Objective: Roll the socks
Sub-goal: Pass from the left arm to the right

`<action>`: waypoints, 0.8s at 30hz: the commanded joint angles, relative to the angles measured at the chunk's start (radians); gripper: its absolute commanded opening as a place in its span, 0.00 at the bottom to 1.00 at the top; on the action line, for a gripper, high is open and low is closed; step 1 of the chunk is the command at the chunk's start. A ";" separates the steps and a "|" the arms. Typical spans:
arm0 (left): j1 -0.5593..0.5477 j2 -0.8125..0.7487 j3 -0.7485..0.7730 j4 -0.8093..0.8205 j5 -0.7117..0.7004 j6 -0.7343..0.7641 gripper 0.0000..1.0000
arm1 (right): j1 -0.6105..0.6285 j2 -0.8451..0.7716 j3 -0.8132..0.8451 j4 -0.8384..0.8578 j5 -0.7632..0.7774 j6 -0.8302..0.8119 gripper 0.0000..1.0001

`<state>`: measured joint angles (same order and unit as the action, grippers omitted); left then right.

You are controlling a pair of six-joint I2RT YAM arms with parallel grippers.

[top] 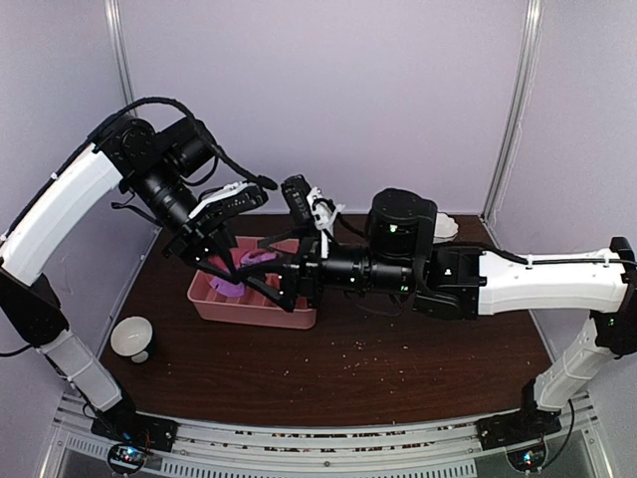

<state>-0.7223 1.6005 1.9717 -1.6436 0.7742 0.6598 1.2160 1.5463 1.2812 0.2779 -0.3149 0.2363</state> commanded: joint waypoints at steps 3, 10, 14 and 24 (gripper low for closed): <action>0.003 -0.019 0.011 0.017 0.014 -0.015 0.00 | 0.006 -0.010 0.007 0.085 -0.135 0.026 1.00; 0.003 -0.021 0.026 0.009 0.014 -0.015 0.00 | 0.012 0.058 0.144 -0.113 -0.051 -0.016 0.61; 0.003 -0.025 0.036 0.005 0.014 -0.015 0.00 | 0.011 0.070 0.157 -0.158 -0.067 -0.025 0.38; 0.003 -0.023 0.048 0.004 0.022 -0.019 0.00 | 0.012 0.050 0.113 -0.158 0.000 -0.018 0.97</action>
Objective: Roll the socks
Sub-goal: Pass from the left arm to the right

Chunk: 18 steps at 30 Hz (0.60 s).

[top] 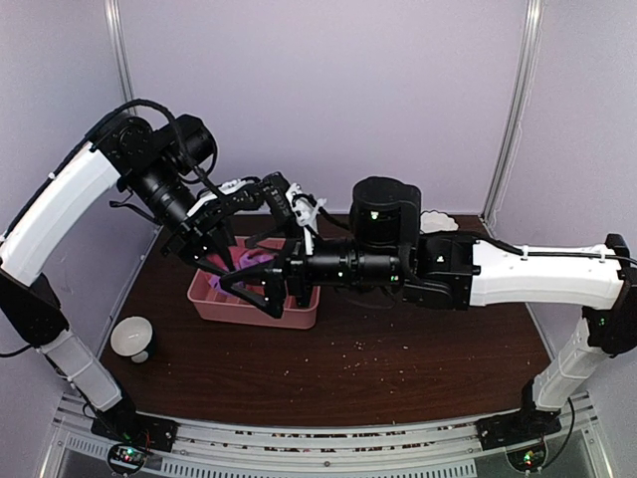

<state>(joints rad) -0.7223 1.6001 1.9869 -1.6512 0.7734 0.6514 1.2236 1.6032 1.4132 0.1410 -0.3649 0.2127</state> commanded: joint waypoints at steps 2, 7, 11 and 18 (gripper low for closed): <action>0.003 -0.022 0.036 0.011 0.023 -0.010 0.00 | 0.001 -0.003 -0.021 -0.013 0.041 0.007 0.87; 0.003 -0.024 0.041 0.009 0.022 -0.010 0.00 | 0.007 -0.027 -0.080 0.063 0.046 -0.020 0.43; 0.002 -0.027 0.050 0.005 0.022 -0.007 0.00 | 0.000 -0.028 -0.071 0.041 0.027 -0.009 0.04; 0.003 -0.032 0.045 -0.003 0.025 0.024 0.16 | -0.014 -0.047 -0.122 0.144 -0.006 0.045 0.00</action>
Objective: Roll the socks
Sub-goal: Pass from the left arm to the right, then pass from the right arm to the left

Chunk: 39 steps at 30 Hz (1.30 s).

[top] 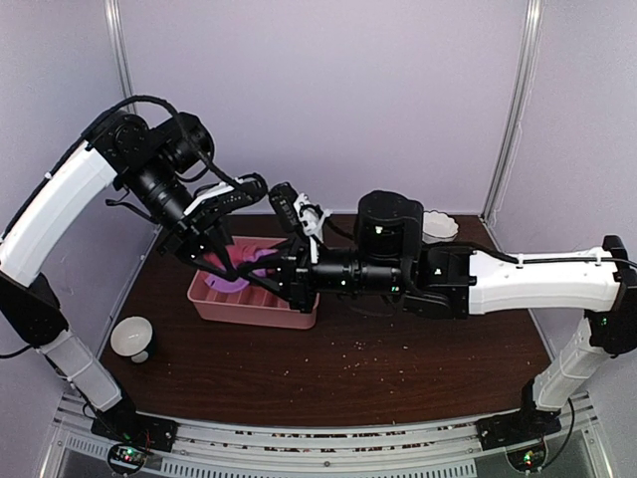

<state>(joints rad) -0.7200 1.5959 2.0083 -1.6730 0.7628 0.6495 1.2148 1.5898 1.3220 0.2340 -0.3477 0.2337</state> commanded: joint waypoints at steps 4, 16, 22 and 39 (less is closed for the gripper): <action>0.001 -0.059 -0.004 0.071 0.006 0.009 0.97 | -0.005 -0.058 -0.062 0.106 0.000 0.012 0.00; 0.217 -0.154 -0.124 0.440 0.496 -0.361 0.98 | 0.039 -0.054 -0.256 0.744 0.191 0.038 0.00; 0.217 -0.161 -0.193 0.548 0.587 -0.496 0.98 | 0.066 0.008 -0.185 0.766 0.265 0.001 0.00; 0.292 -0.215 -0.306 0.732 0.654 -0.676 0.00 | 0.086 0.133 -0.041 0.664 0.365 -0.026 0.02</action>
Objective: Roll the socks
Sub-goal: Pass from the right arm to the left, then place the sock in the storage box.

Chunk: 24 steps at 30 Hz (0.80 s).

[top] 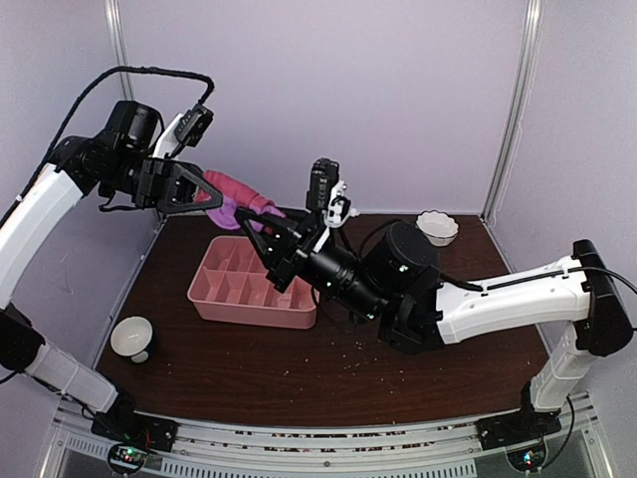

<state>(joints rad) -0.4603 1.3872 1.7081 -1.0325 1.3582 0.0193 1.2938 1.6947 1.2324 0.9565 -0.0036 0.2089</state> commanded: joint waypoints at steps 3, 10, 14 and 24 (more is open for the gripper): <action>0.074 -0.002 -0.019 0.109 0.060 -0.040 0.00 | 0.006 0.027 0.033 -0.091 0.041 0.003 0.29; 0.240 0.099 0.040 -0.104 -0.451 0.359 0.00 | -0.036 -0.117 -0.144 -0.236 0.178 0.010 1.00; 0.305 0.205 0.004 -0.007 -0.779 0.366 0.00 | -0.039 -0.241 -0.255 -0.351 0.465 0.172 1.00; 0.336 0.476 0.091 0.172 -1.213 0.312 0.00 | -0.100 -0.375 -0.272 -0.829 0.515 0.275 0.99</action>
<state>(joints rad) -0.1246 1.7977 1.7164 -0.9321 0.3500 0.3359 1.1931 1.3064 0.9798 0.3325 0.4423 0.4301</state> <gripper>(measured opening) 0.047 0.998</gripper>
